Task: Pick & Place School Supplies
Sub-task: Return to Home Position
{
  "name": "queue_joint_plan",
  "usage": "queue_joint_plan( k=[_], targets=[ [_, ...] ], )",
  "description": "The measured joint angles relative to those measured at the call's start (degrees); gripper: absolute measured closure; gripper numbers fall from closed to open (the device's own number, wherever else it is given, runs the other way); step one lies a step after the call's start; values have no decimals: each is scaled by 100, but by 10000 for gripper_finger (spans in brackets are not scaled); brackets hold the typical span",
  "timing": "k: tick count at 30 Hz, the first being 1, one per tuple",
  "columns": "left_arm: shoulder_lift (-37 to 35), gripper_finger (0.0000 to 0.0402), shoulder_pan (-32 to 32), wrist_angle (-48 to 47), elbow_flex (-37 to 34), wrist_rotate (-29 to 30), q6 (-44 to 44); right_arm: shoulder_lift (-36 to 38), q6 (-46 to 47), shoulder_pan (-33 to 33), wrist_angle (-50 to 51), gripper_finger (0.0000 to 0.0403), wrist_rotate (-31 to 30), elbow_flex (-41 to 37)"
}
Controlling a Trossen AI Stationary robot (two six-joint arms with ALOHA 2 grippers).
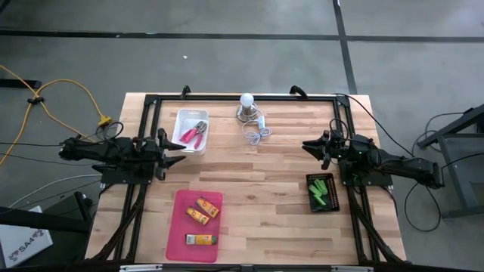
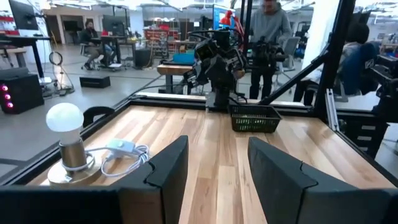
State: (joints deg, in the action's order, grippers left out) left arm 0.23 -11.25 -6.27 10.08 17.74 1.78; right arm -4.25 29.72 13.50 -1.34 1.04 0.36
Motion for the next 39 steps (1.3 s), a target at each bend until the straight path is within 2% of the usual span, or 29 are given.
queue_joint_plan(
  k=[7, 12, 24, 35, 39],
  targets=[
    [-1, 240, -2, 289, -305, -32, 66, 0, 2, 1, -2, 302, 0, 0],
    [0, 240, 3, 422, -482, -329, 65, 0, 2, 2, -6, 302, 0, 0],
    [1, 240, 3, 491, -675, -347, -55, 0, 0, 0, -11, 302, 0, 0],
    [2, 240, 5, 679, -882, -1002, -310, 0, 2, 2, -13, 302, 0, 0],
    [2, 240, 5, 670, -887, -1036, -348, 0, 2, 1, -13, 302, 0, -1]
  ],
)
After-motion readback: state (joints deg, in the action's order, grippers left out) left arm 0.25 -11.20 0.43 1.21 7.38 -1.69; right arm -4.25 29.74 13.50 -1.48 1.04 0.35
